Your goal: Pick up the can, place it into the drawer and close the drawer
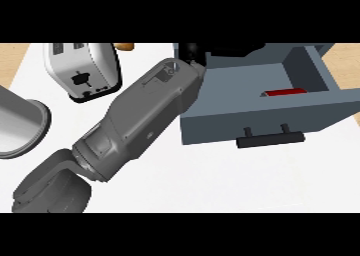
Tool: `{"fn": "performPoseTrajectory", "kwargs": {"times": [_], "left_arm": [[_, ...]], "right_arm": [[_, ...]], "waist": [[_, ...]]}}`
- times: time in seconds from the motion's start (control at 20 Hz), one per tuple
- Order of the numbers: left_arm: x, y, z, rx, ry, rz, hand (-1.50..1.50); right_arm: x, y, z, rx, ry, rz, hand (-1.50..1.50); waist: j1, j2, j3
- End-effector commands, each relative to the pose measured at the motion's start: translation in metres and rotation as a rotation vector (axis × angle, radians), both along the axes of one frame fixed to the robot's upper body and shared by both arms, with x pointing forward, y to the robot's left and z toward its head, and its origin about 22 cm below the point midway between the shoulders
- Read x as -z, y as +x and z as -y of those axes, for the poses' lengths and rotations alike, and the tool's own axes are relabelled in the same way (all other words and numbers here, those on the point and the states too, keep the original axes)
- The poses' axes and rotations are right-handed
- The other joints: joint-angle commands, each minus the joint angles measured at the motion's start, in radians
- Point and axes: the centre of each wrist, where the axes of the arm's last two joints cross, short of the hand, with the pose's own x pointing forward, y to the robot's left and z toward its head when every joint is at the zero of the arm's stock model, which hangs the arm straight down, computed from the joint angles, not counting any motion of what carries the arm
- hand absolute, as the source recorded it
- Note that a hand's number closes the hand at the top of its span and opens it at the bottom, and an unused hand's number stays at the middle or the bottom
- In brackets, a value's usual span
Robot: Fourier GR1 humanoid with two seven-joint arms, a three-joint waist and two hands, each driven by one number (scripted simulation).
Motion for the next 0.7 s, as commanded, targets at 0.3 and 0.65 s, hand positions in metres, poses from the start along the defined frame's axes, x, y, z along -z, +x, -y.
{"fn": "performPoseTrajectory", "kwargs": {"times": [0.3, 0.65], "left_arm": [[0.0, -0.003, 0.002, 0.02, -0.064, 0.034, -1.5], [-0.013, -0.006, 0.01, 0.032, -0.079, 0.102, -1.5]], "right_arm": [[-0.041, 0.009, -0.002, 0.012, -0.358, 0.168, -1.5], [-0.045, 0.022, -0.028, -0.049, -0.474, 0.228, -1.5]], "waist": [[0.012, 0.005, 0.0], [0.046, -0.003, -0.001]]}}
